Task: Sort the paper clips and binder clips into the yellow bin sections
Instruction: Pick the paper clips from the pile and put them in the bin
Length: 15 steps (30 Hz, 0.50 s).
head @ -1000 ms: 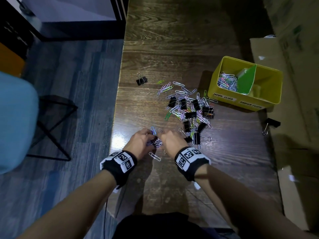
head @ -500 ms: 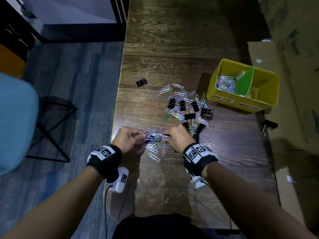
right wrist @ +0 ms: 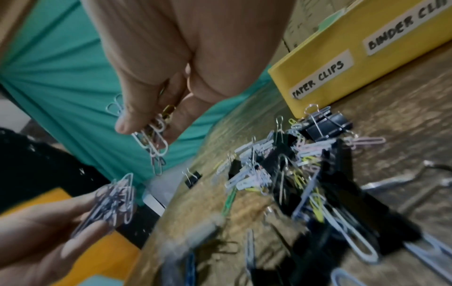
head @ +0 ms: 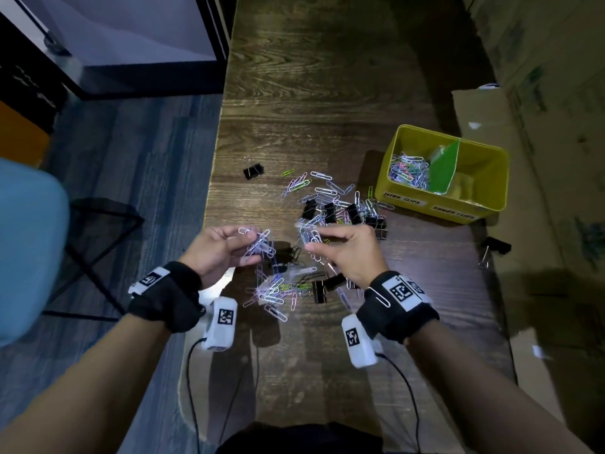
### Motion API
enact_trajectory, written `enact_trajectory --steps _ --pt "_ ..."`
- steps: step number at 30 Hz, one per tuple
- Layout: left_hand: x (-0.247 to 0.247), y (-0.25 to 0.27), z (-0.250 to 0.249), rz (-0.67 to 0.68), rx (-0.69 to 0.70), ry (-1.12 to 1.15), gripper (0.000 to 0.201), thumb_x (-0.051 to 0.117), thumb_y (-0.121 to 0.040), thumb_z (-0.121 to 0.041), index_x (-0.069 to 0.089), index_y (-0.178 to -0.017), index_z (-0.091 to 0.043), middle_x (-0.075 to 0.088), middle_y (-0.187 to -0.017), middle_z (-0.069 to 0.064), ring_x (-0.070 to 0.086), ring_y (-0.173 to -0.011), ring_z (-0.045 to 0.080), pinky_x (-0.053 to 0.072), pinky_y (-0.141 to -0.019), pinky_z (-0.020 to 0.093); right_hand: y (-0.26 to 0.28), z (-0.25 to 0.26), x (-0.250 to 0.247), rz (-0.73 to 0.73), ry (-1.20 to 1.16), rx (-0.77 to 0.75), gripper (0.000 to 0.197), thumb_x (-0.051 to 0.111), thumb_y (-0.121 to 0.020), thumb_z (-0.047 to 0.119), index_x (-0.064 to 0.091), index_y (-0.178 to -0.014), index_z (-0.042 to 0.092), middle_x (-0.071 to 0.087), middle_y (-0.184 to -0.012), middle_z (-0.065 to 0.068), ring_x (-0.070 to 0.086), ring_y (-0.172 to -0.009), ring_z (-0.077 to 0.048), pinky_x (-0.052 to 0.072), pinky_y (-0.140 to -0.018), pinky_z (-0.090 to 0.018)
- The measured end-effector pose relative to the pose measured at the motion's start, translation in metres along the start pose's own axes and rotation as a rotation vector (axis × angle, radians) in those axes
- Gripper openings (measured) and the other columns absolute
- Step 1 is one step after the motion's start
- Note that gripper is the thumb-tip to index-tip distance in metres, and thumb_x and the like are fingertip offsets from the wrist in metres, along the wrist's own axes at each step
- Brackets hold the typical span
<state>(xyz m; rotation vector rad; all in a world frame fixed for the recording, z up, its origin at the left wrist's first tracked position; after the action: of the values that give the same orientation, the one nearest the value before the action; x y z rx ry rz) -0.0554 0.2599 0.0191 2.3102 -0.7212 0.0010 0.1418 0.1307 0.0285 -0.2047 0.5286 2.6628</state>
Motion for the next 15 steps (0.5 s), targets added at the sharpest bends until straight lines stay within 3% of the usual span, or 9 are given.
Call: enact_trajectory --steps 2,5,8,11,15 --pt "0.017 -0.001 -0.023 0.044 0.027 0.020 0.012 0.063 -0.073 -0.008 0.074 -0.079 -0.010 0.073 -0.080 0.007 0.070 -0.074 0.017 0.059 -0.062 0.027 0.002 0.010 -0.013 -0.043 -0.102 -0.047 0.030 0.083 -0.066 0.016 0.074 -0.093 0.025 0.072 -0.104 -0.004 0.068 -0.095 -0.013 0.054 -0.090 -0.036" --pt "0.053 -0.011 -0.058 0.118 0.080 0.035 0.013 0.061 -0.075 -0.010 0.071 -0.083 -0.010 0.074 -0.082 0.009 0.071 -0.077 0.018 0.059 -0.065 0.026 0.006 0.029 -0.040 -0.101 -0.190 -0.123 0.030 0.082 -0.065 0.007 0.073 -0.091 0.019 0.072 -0.092 0.006 0.069 -0.085 -0.005 0.056 -0.082 -0.025" --pt "0.099 -0.032 -0.088 0.185 0.134 0.041 0.013 0.058 -0.082 -0.007 0.066 -0.092 -0.008 0.073 -0.084 0.007 0.071 -0.079 0.017 0.059 -0.065 0.025 0.010 0.046 -0.069 -0.156 -0.239 -0.216 0.032 0.080 -0.066 0.004 0.072 -0.094 0.016 0.071 -0.082 0.019 0.068 -0.082 0.000 0.056 -0.081 -0.023" --pt "0.156 -0.058 -0.103 0.220 0.147 0.034 0.011 0.056 -0.087 -0.001 0.064 -0.093 -0.005 0.072 -0.078 0.006 0.070 -0.072 0.015 0.058 -0.060 0.023 0.009 0.056 -0.100 -0.229 -0.287 -0.285 0.038 0.077 -0.067 -0.005 0.068 -0.101 0.010 0.071 -0.076 0.021 0.067 -0.079 0.001 0.054 -0.076 -0.018" --pt "0.230 -0.095 -0.096 0.173 0.141 -0.043 0.011 0.056 -0.085 0.007 0.062 -0.093 0.005 0.067 -0.074 0.012 0.065 -0.054 0.014 0.051 -0.045 0.020 -0.003 0.063 -0.145 -0.321 -0.285 -0.311 0.033 0.077 -0.068 -0.003 0.070 -0.097 0.013 0.072 -0.079 0.020 0.068 -0.082 -0.004 0.056 -0.081 -0.027"
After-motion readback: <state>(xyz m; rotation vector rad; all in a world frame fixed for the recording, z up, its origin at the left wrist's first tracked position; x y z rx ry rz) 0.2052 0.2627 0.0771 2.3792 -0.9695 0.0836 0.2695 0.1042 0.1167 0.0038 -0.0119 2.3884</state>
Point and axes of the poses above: each hand's wrist, its own y-axis away from the middle knuckle, its own x-axis out of the palm, z = x × y, the point moved 1 cm from there along -y, towards the middle knuckle
